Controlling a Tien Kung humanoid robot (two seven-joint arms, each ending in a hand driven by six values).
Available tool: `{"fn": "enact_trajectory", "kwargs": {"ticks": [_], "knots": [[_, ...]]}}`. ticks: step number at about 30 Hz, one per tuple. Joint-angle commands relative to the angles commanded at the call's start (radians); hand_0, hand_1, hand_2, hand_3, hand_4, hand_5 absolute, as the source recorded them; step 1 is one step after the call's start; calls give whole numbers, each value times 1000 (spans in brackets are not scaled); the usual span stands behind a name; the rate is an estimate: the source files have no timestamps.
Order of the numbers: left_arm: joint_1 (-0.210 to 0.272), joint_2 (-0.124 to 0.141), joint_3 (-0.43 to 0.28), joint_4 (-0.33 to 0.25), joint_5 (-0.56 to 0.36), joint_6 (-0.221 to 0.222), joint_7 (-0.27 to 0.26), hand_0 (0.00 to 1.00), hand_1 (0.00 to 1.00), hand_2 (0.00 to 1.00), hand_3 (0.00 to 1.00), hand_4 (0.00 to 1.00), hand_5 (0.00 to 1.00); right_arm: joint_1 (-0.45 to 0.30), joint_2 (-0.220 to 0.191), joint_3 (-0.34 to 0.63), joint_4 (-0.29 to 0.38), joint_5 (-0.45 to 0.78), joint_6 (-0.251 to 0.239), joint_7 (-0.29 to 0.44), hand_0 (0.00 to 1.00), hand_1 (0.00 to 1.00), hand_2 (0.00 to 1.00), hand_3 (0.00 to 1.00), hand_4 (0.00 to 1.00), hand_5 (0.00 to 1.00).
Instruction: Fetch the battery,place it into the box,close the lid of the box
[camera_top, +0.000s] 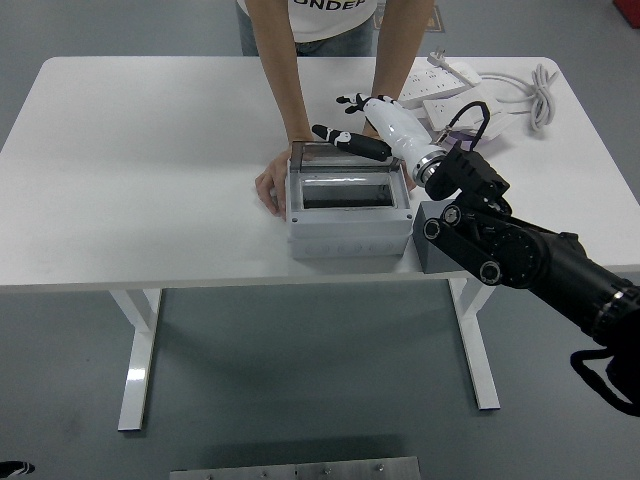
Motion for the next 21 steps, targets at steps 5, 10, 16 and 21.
{"fn": "enact_trajectory", "kwargs": {"ticks": [5, 10, 16, 21], "knots": [[4, -1, 1, 0, -3, 3, 0, 856, 895, 831, 790, 838, 495, -11, -8, -8, 30, -18, 3, -14, 998, 787, 754, 805, 983, 998], [6, -2, 4, 0, -8, 4, 0, 856, 895, 831, 790, 838, 495, -24, -18, -9, 65, -48, 10, -36, 998, 787, 754, 805, 983, 998], [10, -5, 5, 0, -10, 5, 0, 857, 895, 831, 789, 839, 496, -38, -34, -4, 117, -83, 12, -63, 960, 731, 717, 777, 978, 998], [12, -5, 6, 0, -11, 6, 0, 857, 895, 832, 789, 839, 495, -47, -45, -2, 158, -109, 11, -85, 914, 704, 702, 755, 978, 998]]}}
